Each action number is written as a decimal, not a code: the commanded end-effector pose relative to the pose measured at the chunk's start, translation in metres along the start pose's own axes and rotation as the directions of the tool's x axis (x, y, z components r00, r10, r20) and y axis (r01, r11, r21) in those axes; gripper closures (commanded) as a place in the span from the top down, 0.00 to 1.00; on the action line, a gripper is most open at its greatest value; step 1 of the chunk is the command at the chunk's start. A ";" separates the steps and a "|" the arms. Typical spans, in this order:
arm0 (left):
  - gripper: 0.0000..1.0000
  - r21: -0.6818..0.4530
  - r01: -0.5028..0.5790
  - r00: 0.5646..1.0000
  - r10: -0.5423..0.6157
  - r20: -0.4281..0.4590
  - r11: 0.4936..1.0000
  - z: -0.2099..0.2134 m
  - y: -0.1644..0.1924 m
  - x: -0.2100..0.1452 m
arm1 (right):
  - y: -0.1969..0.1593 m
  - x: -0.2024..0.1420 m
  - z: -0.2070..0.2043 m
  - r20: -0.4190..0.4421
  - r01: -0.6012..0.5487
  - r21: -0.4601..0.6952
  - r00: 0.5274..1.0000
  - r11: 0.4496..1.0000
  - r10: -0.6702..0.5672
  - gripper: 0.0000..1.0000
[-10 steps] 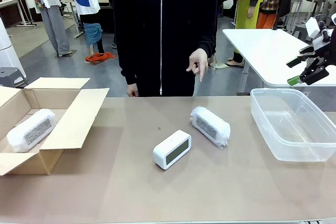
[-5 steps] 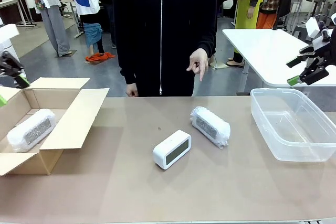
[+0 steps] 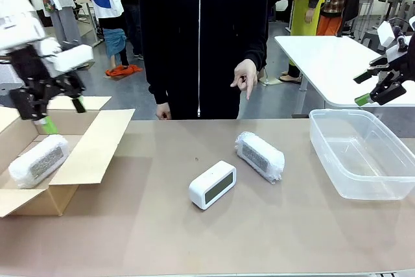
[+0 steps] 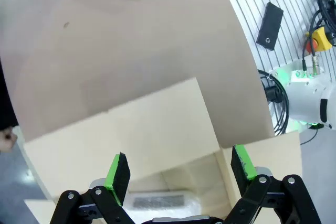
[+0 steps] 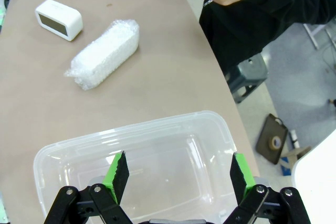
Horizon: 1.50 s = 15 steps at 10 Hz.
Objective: Separate and place wrapped and unwrapped clocks.
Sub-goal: Pick up the Digital clock indicated by the person.
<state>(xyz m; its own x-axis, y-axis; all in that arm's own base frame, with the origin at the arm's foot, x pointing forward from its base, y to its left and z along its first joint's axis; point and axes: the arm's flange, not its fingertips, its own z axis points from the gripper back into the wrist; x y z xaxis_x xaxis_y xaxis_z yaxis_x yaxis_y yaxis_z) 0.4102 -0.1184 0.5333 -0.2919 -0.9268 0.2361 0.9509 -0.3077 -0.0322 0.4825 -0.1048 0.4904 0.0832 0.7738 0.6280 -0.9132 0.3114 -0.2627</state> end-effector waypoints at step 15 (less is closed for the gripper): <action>1.00 0.014 0.309 0.925 -0.297 -0.236 0.951 -0.138 0.180 0.236 | 0.000 0.000 0.000 0.002 -0.009 0.002 1.000 1.000 0.009 1.00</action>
<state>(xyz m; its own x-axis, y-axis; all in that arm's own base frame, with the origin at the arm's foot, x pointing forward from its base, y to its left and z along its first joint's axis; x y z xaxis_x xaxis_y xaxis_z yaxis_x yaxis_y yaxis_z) 0.4891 -0.4043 0.4395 -0.5800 -0.8142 0.0251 0.8135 -0.5772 0.0716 0.4825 -0.1048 0.4904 0.0831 0.7738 0.6280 -0.9132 0.3114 -0.2628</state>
